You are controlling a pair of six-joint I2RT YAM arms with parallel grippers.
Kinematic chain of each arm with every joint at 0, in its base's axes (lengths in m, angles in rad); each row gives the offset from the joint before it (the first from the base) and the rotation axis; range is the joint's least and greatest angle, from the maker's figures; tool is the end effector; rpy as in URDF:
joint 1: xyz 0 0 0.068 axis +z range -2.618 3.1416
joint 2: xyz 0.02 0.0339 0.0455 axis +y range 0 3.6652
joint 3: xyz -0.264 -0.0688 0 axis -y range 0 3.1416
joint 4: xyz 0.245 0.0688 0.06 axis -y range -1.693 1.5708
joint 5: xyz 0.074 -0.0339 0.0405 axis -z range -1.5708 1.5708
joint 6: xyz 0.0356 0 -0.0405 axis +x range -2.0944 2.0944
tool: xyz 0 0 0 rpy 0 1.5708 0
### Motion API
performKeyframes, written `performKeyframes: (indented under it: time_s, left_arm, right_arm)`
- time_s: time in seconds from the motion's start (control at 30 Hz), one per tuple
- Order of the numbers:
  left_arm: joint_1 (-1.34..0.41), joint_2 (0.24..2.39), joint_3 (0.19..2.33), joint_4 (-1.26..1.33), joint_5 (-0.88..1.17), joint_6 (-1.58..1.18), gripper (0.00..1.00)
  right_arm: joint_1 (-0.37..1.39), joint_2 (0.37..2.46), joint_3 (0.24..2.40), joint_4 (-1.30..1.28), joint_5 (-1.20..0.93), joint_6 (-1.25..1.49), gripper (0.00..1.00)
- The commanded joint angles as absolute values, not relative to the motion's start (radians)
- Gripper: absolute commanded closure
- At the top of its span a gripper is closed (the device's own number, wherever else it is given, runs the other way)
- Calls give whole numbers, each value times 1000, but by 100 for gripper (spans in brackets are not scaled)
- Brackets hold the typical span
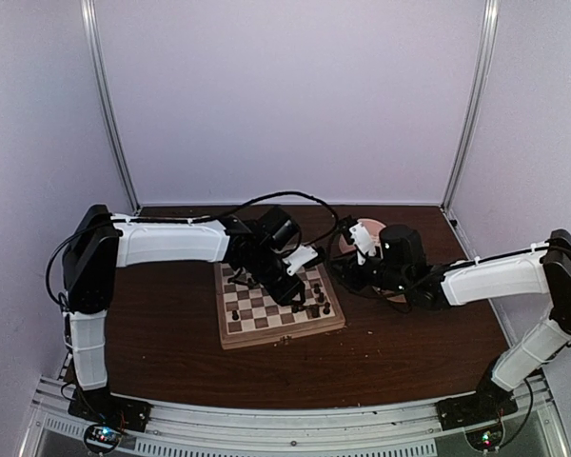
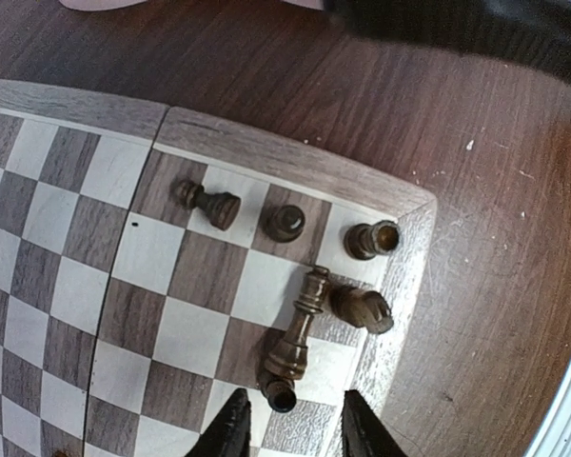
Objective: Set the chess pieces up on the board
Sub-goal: Move the chess pile on the chessboard.
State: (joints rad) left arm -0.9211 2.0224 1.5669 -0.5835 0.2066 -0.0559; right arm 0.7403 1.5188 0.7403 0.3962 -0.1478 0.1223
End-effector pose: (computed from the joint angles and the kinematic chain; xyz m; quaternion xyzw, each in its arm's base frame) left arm 0.2584 -0.3522 0.2033 0.4269 0.8599 -0.2105 0.1841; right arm 0.2358 0.2225 0.2071 -0.2907 0.7746 0.2890 0.4816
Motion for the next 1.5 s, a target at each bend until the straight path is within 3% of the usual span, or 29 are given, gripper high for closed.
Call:
performKeyframes:
  time_s: [0.0, 0.4, 0.73, 0.93, 1.23, 1.47]
  left_arm:
    - [-922, 2041, 1597, -562, 210, -57, 67]
    - [-922, 2085, 1601, -565, 200, -75, 71]
    - [-922, 2081, 1610, -603, 168, -74, 90]
    - [-922, 2034, 1582, -611, 146, -74, 95]
    - [-922, 1967, 1517, -613, 104, -101, 97]
    - [-922, 1874, 1424, -589, 44, -118, 98]
  right_arm:
    - [735, 1458, 703, 471, -64, 141, 76]
    - [726, 1411, 653, 510, 30, 151, 75]
    - [726, 1421, 663, 501, 19, 148, 75]
    - [724, 1431, 679, 486, 2, 142, 75]
    - [724, 1451, 704, 462, -81, 133, 75]
    - [724, 1498, 754, 441, -311, 78, 75]
